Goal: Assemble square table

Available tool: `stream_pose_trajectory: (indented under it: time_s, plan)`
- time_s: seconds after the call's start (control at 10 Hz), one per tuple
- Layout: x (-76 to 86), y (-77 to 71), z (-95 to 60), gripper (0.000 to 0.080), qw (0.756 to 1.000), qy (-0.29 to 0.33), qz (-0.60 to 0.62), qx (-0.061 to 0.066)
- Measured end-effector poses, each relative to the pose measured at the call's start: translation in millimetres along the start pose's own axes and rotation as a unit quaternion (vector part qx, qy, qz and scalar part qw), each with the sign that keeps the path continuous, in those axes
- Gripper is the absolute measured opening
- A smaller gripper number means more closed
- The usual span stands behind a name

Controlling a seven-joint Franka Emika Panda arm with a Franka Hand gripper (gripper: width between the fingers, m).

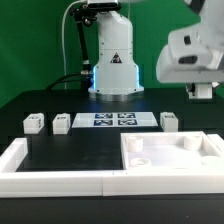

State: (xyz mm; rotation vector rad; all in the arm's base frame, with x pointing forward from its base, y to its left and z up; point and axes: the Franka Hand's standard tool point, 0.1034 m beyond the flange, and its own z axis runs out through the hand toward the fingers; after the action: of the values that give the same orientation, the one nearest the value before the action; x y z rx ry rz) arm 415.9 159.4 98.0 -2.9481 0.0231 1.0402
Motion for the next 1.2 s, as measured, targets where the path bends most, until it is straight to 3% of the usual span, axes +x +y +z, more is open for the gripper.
stream_pose_trajectory:
  time_s: [0.1, 0.2, 0.6, 1.0, 1.2]
  plan:
    - [-4.3, 2.7, -19.5, 0.0287, 1.000, 0.024, 0.002, 0.004]
    - [-3.3, 1.3, -24.1, 0.0287, 0.999, 0.033, 0.001, 0.005]
    - [14.7, -2.3, -29.3, 0.0287, 0.981, 0.193, -0.002, 0.026]
    - [38.8, 4.5, -60.7, 0.0287, 0.943, 0.329, -0.022, 0.044]
    - [40.7, 0.5, -59.2, 0.0287, 0.920, 0.388, -0.024, 0.051]
